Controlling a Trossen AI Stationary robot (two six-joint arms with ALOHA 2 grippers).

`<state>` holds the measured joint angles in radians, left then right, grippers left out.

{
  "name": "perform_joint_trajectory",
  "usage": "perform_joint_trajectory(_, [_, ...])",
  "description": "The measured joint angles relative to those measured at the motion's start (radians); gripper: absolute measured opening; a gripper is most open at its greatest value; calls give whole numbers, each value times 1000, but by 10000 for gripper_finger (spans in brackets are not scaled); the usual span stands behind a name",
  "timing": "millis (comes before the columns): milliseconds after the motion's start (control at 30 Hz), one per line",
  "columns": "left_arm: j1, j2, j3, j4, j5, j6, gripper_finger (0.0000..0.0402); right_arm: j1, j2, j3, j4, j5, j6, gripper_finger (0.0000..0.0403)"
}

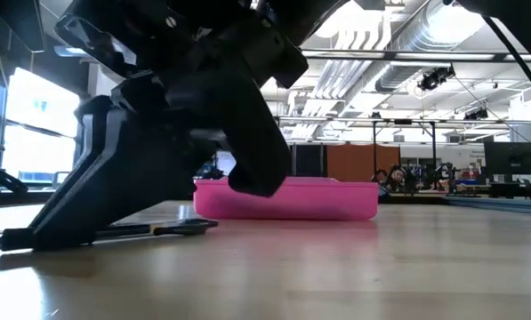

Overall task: Pick & place school supplies into a supply box
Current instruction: Put the black pen into the pink supply box

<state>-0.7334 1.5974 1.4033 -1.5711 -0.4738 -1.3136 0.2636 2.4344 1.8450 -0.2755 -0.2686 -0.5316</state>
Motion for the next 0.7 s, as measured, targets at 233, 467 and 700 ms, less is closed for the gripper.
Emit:
perform_joint_trajectory(233, [0,0,0,0,0,-4,95,39,-18,-1,-45,76,172,18])
perform_joint_trajectory(467, [0,0,0,0,-1,-4,95,98,-153,-7,-233,318,185,6])
perform_joint_trajectory(700, [0,0,0,4,-2,-35,95,102,-304,-4,-580,733,232,21])
